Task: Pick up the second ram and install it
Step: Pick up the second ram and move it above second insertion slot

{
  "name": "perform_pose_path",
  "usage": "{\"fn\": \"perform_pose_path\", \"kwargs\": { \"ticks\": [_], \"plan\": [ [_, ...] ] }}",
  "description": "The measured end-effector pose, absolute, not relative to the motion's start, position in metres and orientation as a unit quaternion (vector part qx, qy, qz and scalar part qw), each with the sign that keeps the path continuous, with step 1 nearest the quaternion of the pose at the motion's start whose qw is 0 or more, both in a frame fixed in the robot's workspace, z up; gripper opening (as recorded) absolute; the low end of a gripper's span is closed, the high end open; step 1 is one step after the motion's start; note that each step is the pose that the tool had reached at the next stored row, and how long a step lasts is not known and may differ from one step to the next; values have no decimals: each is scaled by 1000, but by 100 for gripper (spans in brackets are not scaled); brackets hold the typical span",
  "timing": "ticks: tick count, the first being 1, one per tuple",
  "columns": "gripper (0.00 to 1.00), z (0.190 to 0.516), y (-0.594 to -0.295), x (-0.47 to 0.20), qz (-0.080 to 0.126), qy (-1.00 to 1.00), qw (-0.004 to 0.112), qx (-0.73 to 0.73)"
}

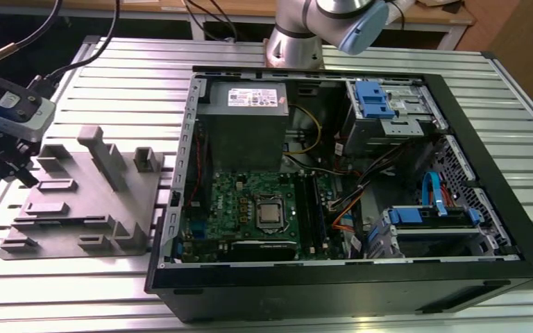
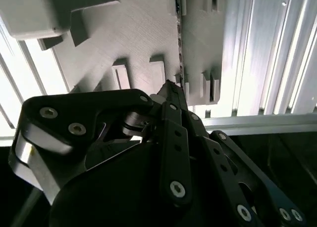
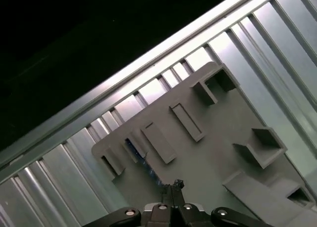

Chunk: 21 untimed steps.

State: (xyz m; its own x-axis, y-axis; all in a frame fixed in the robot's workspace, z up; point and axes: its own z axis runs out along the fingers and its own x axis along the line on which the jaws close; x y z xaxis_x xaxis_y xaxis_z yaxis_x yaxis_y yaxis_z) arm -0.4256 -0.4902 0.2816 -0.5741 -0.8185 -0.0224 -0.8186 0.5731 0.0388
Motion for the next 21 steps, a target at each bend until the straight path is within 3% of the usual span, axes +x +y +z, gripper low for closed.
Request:
{"fn": "perform_pose_path", "kwargs": {
  "ticks": [21],
  "plan": [
    [7,276,-490,-426,22,783,-3,-622]
  ]
}}
